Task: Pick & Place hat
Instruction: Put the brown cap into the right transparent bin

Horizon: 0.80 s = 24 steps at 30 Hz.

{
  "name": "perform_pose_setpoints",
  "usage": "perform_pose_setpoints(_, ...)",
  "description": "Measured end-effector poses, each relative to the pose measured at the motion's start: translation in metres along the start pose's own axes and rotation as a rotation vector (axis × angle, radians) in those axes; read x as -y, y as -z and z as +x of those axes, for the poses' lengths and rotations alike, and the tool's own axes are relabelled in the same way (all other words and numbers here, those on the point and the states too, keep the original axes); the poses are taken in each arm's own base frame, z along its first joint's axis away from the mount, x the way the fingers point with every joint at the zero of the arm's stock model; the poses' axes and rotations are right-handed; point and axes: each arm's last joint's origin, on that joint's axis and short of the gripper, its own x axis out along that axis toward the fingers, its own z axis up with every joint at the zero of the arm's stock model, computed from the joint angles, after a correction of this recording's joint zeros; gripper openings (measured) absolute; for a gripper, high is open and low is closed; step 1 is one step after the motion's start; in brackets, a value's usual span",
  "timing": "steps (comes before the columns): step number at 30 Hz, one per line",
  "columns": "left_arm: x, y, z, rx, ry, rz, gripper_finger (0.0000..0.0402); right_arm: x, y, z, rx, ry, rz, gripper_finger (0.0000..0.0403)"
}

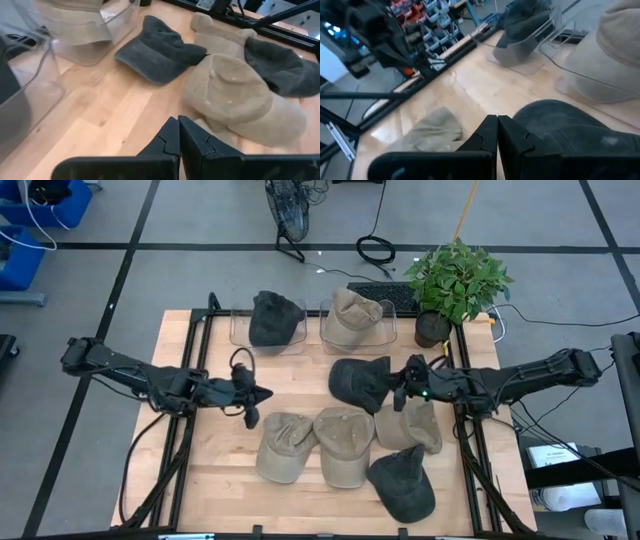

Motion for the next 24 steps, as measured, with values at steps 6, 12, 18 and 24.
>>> perform_pose_setpoints(6,-0.019,0.023,-0.015,0.081,0.072,-0.061,0.0007,-0.041,-0.023,0.003,0.017,0.035,-0.038,0.0)
perform_pose_setpoints(12,-0.029,0.029,-0.027,0.157,0.115,-0.041,0.0008,-0.079,-0.046,0.027,-0.194,0.256,-0.076,0.0)
perform_pose_setpoints(18,-0.031,0.027,-0.034,0.192,0.123,0.025,0.0004,-0.086,-0.036,0.04,-0.571,0.58,0.051,0.0)
perform_pose_setpoints(24,-0.031,0.029,-0.033,0.171,0.136,0.087,0.0009,-0.095,-0.008,0.04,-0.722,0.675,0.156,0.0)
